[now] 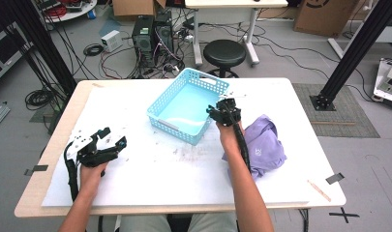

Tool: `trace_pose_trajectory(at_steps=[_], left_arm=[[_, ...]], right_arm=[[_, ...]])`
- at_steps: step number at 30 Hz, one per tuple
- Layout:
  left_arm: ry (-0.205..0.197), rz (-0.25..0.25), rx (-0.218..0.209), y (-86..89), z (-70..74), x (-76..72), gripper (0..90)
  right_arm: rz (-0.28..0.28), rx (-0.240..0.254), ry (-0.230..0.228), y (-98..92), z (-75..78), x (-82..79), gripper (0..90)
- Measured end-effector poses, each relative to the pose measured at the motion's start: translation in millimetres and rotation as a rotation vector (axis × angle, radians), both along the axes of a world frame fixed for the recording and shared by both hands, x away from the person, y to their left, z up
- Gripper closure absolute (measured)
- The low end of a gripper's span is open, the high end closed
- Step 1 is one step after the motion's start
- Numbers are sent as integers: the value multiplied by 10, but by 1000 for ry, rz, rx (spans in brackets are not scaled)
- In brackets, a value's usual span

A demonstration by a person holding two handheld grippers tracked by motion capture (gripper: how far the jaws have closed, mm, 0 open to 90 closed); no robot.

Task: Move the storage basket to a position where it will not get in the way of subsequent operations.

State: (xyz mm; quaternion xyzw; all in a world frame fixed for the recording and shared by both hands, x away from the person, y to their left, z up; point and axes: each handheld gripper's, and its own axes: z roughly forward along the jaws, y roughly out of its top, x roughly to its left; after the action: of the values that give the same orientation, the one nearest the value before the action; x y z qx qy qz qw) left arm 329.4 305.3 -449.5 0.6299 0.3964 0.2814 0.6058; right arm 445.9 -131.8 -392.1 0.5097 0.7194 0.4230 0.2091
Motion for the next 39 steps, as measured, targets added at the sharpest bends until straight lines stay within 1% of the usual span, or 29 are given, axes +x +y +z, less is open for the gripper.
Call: trace_pose_trajectory(at_steps=[1, 2, 3, 5, 6, 7, 9, 12, 14, 16, 18, 20, 21, 22, 23, 25, 26, 27, 28, 29, 30, 31, 33, 35, 36, 39], left_arm=[[-4, -1, -6, -2, 13, -4, 166], [-5, -6, -10, -3, 35, -5, 168], [-3, -14, -18, -3, 59, -1, 173], [-17, -34, -43, -3, 155, 23, 182], [-27, -41, -52, -7, 198, 37, 195], [-32, -45, -48, -16, 243, 65, 210], [-25, -61, -33, -53, 335, 153, 216], [-9, -87, -29, -145, 469, 308, 216], [1, -105, -30, -207, 539, 425, 216], [10, -118, -29, -266, 585, 534, 216], [34, -130, -13, -340, 627, 672, 216], [63, -140, -6, -406, 647, 791, 216], [70, -133, 13, -439, 659, 845, 216], [69, -126, 24, -472, 664, 893, 216], [82, -124, 26, -502, 668, 949, 216], [99, -121, 38, -557, 669, 1054, 216], [93, -115, 43, -584, 659, 1089, 216], [96, -117, 44, -603, 643, 1124, 217], [118, -122, 45, -620, 624, 1170, 220], [131, -117, 53, -637, 602, 1209, 220], [139, -108, 69, -653, 585, 1241, 225], [149, -99, 73, -661, 574, 1272, 225], [165, -86, 66, -676, 569, 1326, 227], [157, -78, 78, -706, 565, 1356, 251], [165, -82, 86, -722, 557, 1374, 280], [200, -78, 127, -787, 516, 1427, 298]], right_arm=[[16, 37, 8, -39, 7, -12, 613], [15, 58, -1, -74, 25, -41, 573], [10, 67, -17, -109, 51, -86, 562], [35, 78, -38, -178, 105, -169, 550], [51, 75, -54, -220, 141, -234, 540], [63, 64, -68, -253, 172, -292, 539], [92, 61, -98, -328, 225, -406, 528], [127, 49, -136, -414, 280, -582, 483], [160, 50, -156, -463, 285, -687, 438], [168, 55, -163, -499, 273, -772, 379], [200, 56, -186, -549, 248, -883, 341], [209, 32, -195, -595, 232, -972, 282], [203, 19, -201, -621, 225, -1017, 261], [194, 7, -208, -651, 218, -1058, 256], [190, -5, -213, -684, 212, -1096, 256], [183, -5, -211, -753, 200, -1158, 256], [178, 2, -206, -789, 194, -1186, 256], [179, 10, -203, -827, 188, -1207, 256], [175, 16, -201, -864, 182, -1230, 256], [170, 16, -202, -897, 174, -1252, 256], [166, 15, -201, -926, 164, -1272, 256], [163, 12, -201, -949, 152, -1290, 256], [166, -2, -203, -979, 124, -1328, 256], [168, -29, -198, -994, 97, -1356, 256], [170, -40, -199, -1002, 87, -1366, 256], [168, -37, -208, -1024, 79, -1392, 257]])
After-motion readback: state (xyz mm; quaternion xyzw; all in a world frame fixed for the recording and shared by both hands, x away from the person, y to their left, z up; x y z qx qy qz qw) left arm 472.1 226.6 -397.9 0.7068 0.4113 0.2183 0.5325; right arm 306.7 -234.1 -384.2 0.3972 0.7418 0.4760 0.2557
